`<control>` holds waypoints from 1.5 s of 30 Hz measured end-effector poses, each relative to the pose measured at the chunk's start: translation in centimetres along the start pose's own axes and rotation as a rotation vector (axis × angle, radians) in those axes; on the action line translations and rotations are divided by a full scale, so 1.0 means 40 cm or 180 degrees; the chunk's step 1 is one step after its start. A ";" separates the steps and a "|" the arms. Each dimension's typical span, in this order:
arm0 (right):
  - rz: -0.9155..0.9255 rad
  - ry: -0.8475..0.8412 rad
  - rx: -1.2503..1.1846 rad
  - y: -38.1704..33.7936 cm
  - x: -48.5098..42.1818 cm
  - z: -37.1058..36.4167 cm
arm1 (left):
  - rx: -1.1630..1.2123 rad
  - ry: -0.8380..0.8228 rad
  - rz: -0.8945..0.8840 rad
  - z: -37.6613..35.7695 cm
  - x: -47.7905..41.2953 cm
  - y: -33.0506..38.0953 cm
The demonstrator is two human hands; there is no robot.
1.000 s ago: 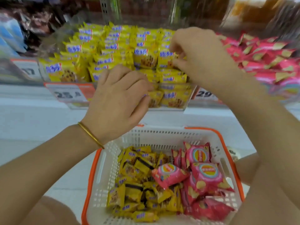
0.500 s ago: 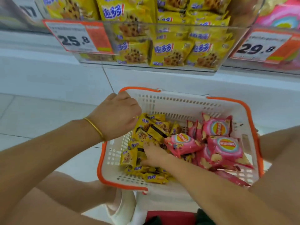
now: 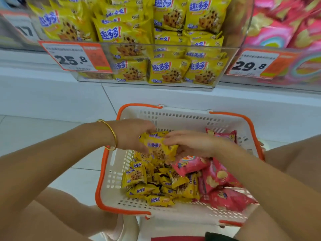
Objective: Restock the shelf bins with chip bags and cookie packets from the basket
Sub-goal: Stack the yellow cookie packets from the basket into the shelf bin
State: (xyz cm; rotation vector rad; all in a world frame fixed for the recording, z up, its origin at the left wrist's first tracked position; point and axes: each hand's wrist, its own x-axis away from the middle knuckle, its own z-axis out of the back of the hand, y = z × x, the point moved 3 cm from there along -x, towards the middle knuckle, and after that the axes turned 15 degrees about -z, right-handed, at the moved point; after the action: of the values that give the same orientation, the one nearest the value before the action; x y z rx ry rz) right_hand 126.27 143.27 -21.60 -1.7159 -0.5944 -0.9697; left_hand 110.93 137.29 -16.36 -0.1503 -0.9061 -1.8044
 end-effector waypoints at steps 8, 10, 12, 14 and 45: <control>0.0982 0.1157 -0.0038 -0.101 0.205 0.045 | 0.0460 0.1133 -0.0289 0.146 0.009 0.074; 0.1292 0.1690 0.0627 -0.155 0.269 0.040 | 0.0494 0.1424 -0.0377 0.188 0.027 0.099; 0.1495 0.2084 0.1236 -0.215 0.328 0.040 | 0.0711 0.1744 -0.0498 0.231 0.049 0.129; 0.1711 0.2723 0.1692 -0.281 0.391 0.050 | 0.1041 0.2290 -0.0687 0.276 0.072 0.147; 0.1978 0.5468 0.3242 -0.447 0.372 0.066 | -0.0696 0.3068 -0.0837 0.174 0.118 0.074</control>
State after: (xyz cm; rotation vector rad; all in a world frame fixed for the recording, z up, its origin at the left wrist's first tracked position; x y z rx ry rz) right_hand 121.58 151.00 -0.03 0.1744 0.5410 -1.0008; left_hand 109.25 137.75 -7.61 0.6811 -0.0370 -1.8925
